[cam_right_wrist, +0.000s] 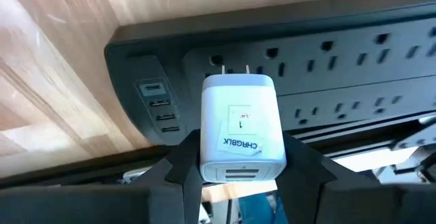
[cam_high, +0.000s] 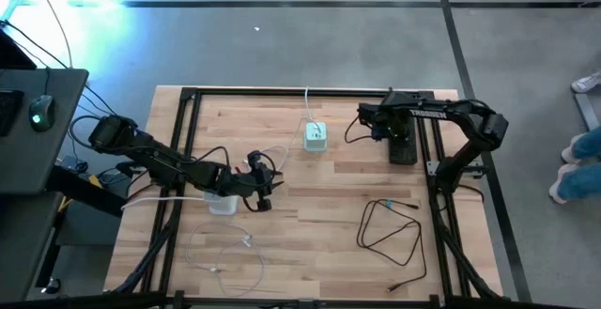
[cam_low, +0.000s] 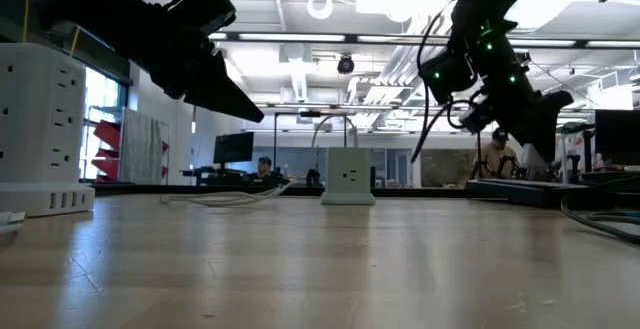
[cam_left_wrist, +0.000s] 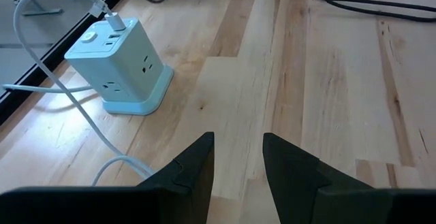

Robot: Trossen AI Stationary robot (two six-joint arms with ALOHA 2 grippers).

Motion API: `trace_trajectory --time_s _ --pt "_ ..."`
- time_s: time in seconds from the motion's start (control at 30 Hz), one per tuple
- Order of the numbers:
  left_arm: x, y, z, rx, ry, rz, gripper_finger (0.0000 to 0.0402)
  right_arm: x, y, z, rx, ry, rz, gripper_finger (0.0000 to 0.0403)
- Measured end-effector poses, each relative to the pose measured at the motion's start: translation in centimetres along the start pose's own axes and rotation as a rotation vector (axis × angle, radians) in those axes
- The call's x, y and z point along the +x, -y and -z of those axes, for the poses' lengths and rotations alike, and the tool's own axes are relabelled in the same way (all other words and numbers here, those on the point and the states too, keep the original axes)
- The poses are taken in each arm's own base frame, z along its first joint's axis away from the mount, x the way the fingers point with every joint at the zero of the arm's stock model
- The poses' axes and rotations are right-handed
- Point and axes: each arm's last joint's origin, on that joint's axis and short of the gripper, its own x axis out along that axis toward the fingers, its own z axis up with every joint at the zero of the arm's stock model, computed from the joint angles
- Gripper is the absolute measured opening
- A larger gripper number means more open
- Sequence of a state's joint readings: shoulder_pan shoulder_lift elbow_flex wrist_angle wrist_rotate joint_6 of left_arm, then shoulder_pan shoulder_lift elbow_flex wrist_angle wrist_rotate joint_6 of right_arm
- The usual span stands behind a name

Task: Insert USB
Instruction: Insert the white charger adapter into the black outlet extension

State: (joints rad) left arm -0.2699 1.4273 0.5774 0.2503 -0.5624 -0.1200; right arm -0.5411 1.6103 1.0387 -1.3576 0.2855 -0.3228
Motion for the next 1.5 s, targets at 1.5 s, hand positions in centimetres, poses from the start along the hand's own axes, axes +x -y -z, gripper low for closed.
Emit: trace_trajectory --time_s 1.5 --pt "0.0 0.0 -0.1 -0.005 0.008 0.002 0.0103 1.8 -0.3 -1.0 0.042 -0.037 -0.021 0.012"
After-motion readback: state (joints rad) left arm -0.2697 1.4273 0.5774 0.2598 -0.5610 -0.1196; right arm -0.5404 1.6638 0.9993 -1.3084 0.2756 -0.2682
